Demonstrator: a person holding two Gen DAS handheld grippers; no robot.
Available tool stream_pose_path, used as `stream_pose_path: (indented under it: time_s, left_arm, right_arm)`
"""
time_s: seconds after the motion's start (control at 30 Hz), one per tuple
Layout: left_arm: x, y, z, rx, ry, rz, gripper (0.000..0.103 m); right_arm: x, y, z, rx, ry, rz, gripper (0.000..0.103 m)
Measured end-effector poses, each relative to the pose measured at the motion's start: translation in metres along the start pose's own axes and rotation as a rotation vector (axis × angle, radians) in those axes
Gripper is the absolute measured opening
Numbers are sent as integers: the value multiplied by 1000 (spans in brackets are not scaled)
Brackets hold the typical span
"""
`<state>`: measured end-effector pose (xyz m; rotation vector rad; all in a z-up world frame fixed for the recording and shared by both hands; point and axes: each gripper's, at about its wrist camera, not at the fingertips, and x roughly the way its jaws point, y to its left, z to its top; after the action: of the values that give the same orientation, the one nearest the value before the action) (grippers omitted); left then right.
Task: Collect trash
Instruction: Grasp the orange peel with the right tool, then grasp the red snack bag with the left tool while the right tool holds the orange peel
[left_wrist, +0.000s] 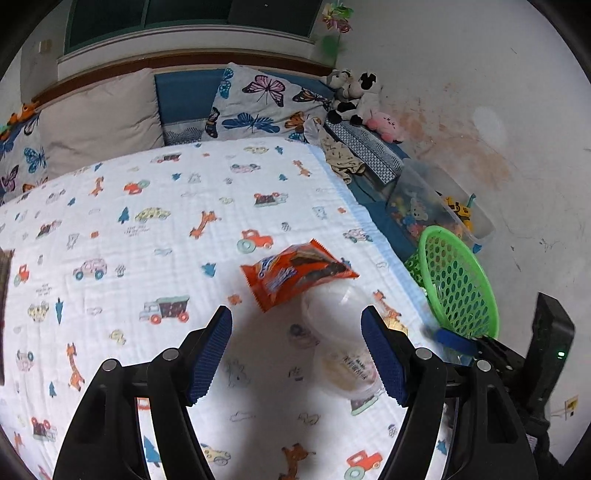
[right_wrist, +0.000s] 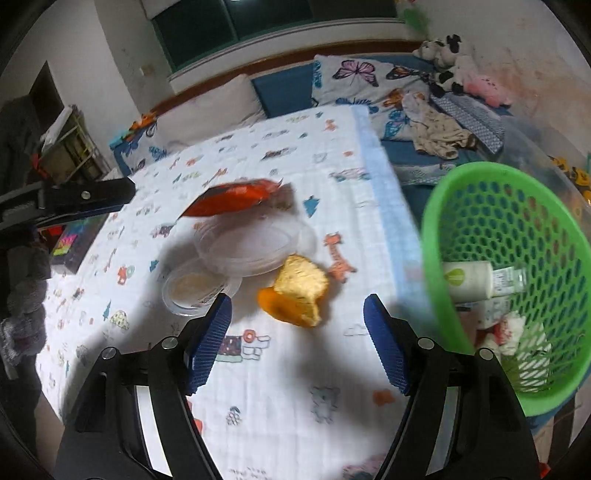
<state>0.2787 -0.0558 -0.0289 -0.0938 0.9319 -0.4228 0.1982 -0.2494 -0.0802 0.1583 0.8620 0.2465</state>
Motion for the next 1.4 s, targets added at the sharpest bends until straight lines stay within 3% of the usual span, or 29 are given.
stream_pose_path:
  time_s: [0.33, 0.47, 0.73, 0.9, 1.07, 1.4]
  left_arm:
    - [9, 2, -14, -13, 40, -32, 70]
    - [15, -5, -16, -2, 51, -48, 70]
    - [31, -24, -19, 54, 82, -58, 71]
    - [31, -22, -12, 57, 50, -11, 71]
    - [28, -26, -7, 135, -2, 49, 71]
    - [69, -40, 12, 299, 47, 156, 71]
  right_arm:
    - [30, 11, 0, -26, 36, -28, 59]
    - [31, 8, 0, -24, 32, -40, 49]
    - [22, -2, -1, -13, 21, -36, 38]
    - [12, -8, -3, 3, 8, -28, 37]
    - [5, -12, -1, 10, -8, -24, 37]
    - [-5, -17, 3, 22, -23, -21, 37]
